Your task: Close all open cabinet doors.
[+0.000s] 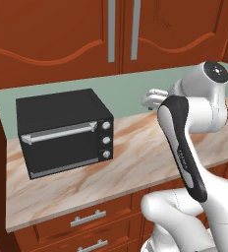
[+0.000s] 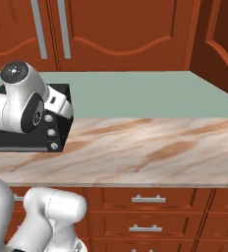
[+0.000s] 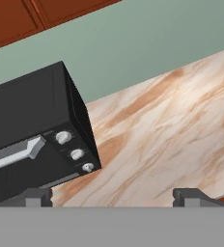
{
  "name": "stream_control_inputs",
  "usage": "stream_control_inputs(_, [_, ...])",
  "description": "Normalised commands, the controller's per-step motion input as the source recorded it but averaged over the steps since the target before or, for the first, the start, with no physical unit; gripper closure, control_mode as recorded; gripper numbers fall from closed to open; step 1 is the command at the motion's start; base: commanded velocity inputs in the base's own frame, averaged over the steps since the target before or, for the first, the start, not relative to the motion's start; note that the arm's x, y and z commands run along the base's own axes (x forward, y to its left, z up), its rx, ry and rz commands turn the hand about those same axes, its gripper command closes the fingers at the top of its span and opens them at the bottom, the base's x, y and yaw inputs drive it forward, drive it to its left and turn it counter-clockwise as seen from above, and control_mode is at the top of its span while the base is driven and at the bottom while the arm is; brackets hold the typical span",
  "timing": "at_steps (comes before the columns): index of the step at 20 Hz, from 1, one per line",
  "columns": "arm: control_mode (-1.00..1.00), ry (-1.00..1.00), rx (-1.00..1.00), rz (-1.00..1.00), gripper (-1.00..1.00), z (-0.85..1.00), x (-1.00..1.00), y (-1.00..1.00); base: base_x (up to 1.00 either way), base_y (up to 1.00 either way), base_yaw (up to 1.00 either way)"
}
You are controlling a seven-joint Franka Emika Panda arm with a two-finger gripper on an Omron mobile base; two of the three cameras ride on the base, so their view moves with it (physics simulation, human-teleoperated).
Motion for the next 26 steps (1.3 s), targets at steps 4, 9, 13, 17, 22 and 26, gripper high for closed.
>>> stream_control_inputs(4, [-1.00,0.02,-0.04,0.00,-1.00,-0.03,-0.04,0.02,0.00,0.00,0.00])
stream_control_inputs(9, [-1.00,0.00,0.00,0.00,-1.00,0.00,0.00,0.00,0.00,0.00,0.00])
stream_control_inputs(13, [-1.00,0.00,0.00,0.00,-1.00,0.00,0.00,0.00,0.00,0.00,0.00])
stream_control_inputs(17, [-1.00,0.00,0.00,0.00,-1.00,0.00,0.00,0.00,0.00,0.00,0.00])
stream_control_inputs(22, [-1.00,0.00,0.00,0.00,-1.00,0.00,0.00,0.00,0.00,0.00,0.00])
stream_control_inputs(26, [1.00,0.00,0.00,0.00,-1.00,0.00,0.00,0.00,0.00,0.00,0.00])
